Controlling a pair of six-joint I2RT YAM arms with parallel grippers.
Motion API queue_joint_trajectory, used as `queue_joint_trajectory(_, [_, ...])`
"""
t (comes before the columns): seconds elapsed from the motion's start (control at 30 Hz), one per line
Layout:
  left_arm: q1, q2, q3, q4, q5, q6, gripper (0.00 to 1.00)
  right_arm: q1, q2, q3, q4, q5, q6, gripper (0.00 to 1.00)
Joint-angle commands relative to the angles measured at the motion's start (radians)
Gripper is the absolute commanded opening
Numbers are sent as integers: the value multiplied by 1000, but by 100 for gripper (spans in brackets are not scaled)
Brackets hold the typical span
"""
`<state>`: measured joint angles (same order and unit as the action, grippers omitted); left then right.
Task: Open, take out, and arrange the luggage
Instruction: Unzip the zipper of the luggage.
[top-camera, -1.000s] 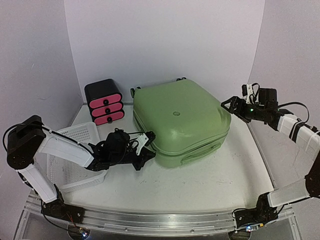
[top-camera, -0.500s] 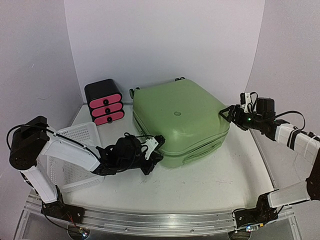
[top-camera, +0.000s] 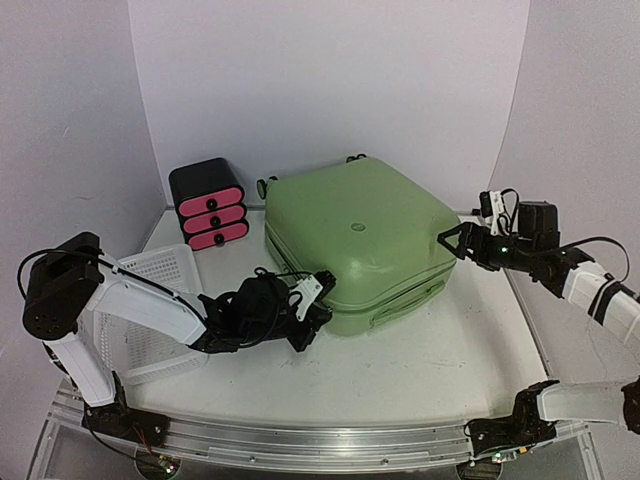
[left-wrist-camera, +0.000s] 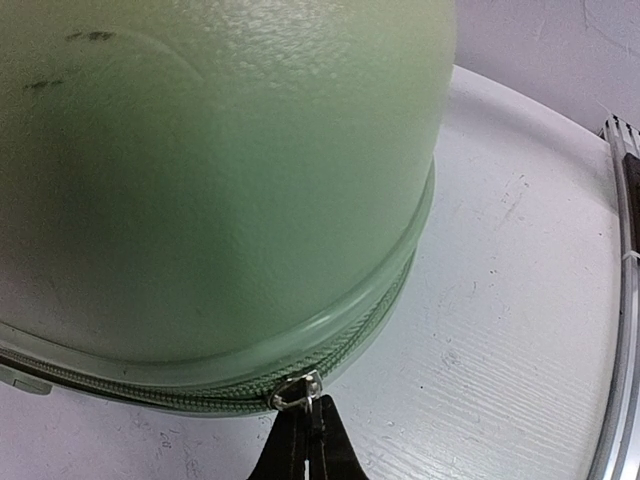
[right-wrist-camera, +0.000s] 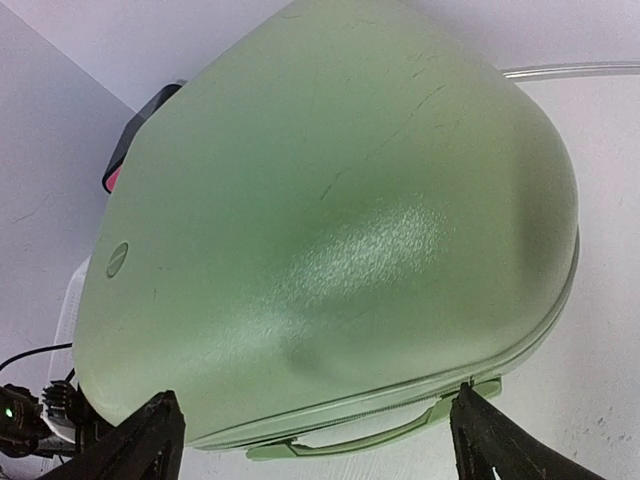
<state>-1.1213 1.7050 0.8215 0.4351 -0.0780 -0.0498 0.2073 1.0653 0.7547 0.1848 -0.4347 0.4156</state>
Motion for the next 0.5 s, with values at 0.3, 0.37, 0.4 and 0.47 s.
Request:
queue_joint_trajectory(0.3, [-24,-34,31,71,24,10,0,155,-154,-133,-129,-43,60,61])
queue_joint_trajectory(0.37, [-26,-34,33,71,25,11,0,193,-133,-147,-88,-47,84,51])
queue_joint_trajectory(0.4, [-25,-35,33,71,25,12,0,215,-123,-148,-62,-48,96,46])
queue_joint_trajectory(0.47, [-26,-36,32,70,25,9,0,260,-105,-144,-3,-56,121,37])
